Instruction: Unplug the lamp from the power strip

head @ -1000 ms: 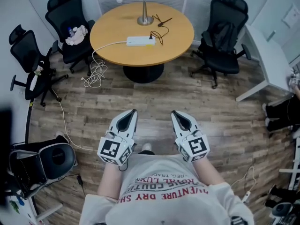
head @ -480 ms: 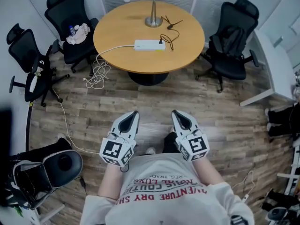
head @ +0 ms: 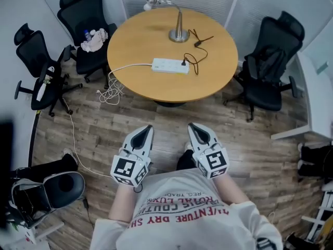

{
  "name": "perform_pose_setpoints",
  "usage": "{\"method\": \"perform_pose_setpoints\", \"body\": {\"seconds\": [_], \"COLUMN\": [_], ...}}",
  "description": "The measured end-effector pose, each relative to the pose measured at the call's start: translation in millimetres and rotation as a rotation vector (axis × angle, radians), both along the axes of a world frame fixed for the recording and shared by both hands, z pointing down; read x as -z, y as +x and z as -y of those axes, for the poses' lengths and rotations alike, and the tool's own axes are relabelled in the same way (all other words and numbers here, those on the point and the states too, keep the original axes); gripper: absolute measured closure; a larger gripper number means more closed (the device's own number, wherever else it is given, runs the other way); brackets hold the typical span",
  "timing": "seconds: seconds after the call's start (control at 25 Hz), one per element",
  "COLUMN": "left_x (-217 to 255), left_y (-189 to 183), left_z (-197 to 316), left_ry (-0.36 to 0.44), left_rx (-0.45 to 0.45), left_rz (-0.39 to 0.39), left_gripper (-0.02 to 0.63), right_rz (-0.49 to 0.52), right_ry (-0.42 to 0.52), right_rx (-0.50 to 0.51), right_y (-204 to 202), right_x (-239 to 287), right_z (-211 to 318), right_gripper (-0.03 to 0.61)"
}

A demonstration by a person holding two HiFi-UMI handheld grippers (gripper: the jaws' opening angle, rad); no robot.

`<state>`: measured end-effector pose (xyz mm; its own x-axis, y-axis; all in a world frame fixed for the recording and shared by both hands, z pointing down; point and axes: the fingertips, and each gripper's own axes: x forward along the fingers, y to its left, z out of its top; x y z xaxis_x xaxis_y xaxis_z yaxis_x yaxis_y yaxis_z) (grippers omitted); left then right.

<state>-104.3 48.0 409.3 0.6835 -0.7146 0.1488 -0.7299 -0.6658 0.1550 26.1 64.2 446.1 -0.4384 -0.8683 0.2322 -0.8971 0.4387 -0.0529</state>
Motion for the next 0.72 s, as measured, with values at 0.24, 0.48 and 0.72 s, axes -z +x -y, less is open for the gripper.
{"method": "perform_pose_setpoints", "body": {"seconds": [0.24,0.48,0.72], "left_x": [5,-1,-19], "left_y": [63,115,128], "left_z": [66,121,152], "left_ry": [0.007,-0.004,-0.044], "left_rx": [0.048,0.086,0.113], "left_rz": [0.003,0.019,0.05], "left_gripper": [0.586,0.586,0.586], "right_rz": [-0.008,-0.015,-0.012], "right_ry": [-0.009,-0.015,-0.065], "right_rx": [0.051,0.077,0.1], "right_y": [61,116,132], "right_x": [2,-3,-22], "right_z": [72,134,171], "right_gripper": [0.546,0.546,0.546]}}
